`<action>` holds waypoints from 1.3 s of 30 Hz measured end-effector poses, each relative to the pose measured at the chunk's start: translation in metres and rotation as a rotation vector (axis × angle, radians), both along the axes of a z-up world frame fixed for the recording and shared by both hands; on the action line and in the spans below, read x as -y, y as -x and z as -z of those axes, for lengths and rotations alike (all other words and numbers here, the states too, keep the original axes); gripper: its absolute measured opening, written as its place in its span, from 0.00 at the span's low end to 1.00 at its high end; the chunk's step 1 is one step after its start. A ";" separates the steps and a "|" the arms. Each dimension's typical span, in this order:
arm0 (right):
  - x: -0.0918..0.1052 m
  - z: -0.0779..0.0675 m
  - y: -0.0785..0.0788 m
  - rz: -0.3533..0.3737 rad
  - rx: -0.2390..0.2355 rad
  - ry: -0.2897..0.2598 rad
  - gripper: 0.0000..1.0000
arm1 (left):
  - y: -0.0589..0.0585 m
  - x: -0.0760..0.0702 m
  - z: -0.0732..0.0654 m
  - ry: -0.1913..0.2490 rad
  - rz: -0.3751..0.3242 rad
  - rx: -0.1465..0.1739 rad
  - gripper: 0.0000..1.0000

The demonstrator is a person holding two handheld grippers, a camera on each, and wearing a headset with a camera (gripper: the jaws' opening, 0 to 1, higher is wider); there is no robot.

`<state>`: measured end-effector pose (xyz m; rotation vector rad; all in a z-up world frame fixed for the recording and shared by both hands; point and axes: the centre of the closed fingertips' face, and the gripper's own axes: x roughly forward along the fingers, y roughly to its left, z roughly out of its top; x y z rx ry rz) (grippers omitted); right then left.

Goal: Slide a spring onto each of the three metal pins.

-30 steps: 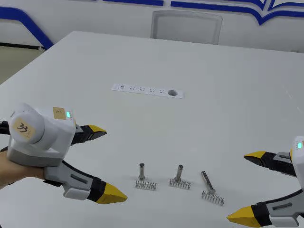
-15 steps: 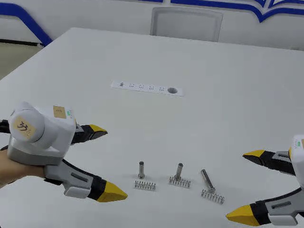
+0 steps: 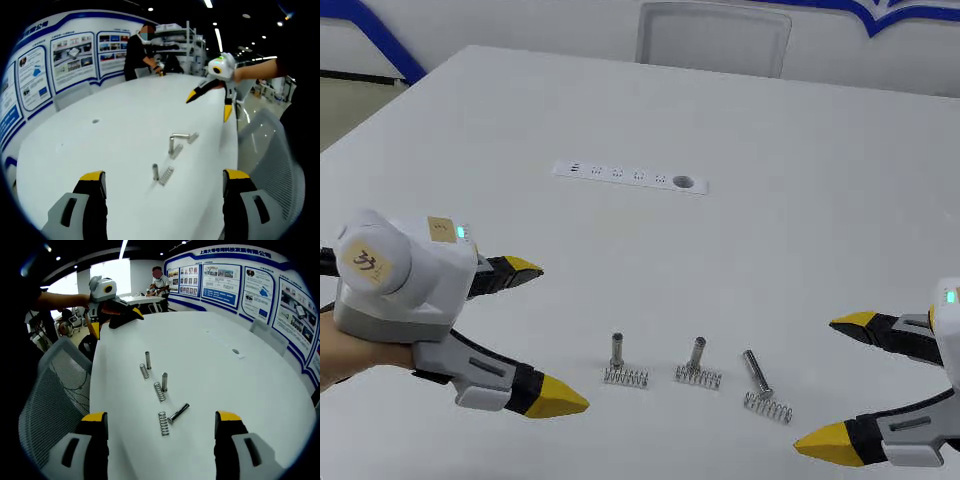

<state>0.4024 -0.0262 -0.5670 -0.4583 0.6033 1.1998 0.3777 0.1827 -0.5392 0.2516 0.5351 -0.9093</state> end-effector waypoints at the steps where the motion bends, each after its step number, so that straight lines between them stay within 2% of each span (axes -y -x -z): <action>1: 0.000 0.000 0.000 0.001 -0.001 0.000 0.89 | 0.000 0.000 0.000 0.004 -0.001 0.004 0.98; 4: 0.000 0.001 -0.002 0.001 -0.002 0.002 0.89 | -0.001 0.001 0.000 0.015 -0.005 0.002 0.98; 18: -0.004 0.006 -0.010 0.018 -0.007 -0.006 0.82 | 0.002 -0.001 0.005 0.018 -0.011 -0.010 0.98; 22: -0.005 0.006 -0.011 0.027 -0.011 -0.010 0.79 | 0.001 -0.001 0.004 0.044 -0.022 -0.015 0.98; 26: -0.005 0.009 -0.012 0.027 -0.016 -0.001 0.77 | 0.001 0.000 0.004 0.048 -0.024 -0.015 0.97; 31: -0.006 0.012 -0.014 0.040 -0.023 0.002 0.74 | 0.000 0.000 0.006 0.036 -0.011 -0.007 0.96; 34: -0.008 0.014 -0.018 0.056 -0.028 0.001 0.72 | -0.002 0.000 0.007 0.010 -0.012 0.016 0.97; 39: -0.009 0.017 -0.030 0.111 -0.042 -0.014 0.65 | -0.008 0.004 0.001 0.035 -0.025 0.045 0.96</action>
